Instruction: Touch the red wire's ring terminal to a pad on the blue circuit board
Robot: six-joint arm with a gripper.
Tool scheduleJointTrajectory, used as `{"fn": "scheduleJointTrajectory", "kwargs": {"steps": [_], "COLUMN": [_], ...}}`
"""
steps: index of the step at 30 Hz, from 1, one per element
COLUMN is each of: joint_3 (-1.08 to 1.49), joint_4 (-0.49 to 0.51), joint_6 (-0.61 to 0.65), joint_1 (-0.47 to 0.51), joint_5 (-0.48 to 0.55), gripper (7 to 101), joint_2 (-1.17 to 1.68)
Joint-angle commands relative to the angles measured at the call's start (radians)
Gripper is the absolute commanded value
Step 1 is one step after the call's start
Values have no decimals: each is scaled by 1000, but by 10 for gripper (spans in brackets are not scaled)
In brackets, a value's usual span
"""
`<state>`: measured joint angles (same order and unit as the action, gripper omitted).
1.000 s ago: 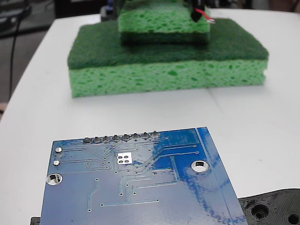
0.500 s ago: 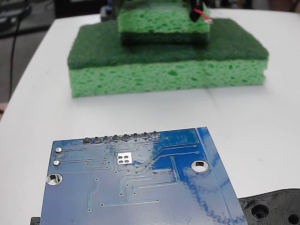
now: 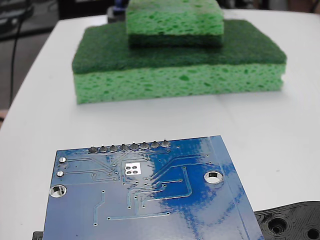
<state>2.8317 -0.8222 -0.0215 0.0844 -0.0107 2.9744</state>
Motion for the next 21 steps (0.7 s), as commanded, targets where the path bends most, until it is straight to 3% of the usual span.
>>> {"fn": "scheduleJointTrajectory", "kwargs": {"steps": [1,6,21], "joint_3": [-57,-166,-517], "joint_4": [23,80,55], "joint_6": [14,46,149], "joint_1": [25,80,255], "joint_5": [29,84,242], "gripper": [1003,1003,1003], "joint_2": [-86,-287,-687]}}
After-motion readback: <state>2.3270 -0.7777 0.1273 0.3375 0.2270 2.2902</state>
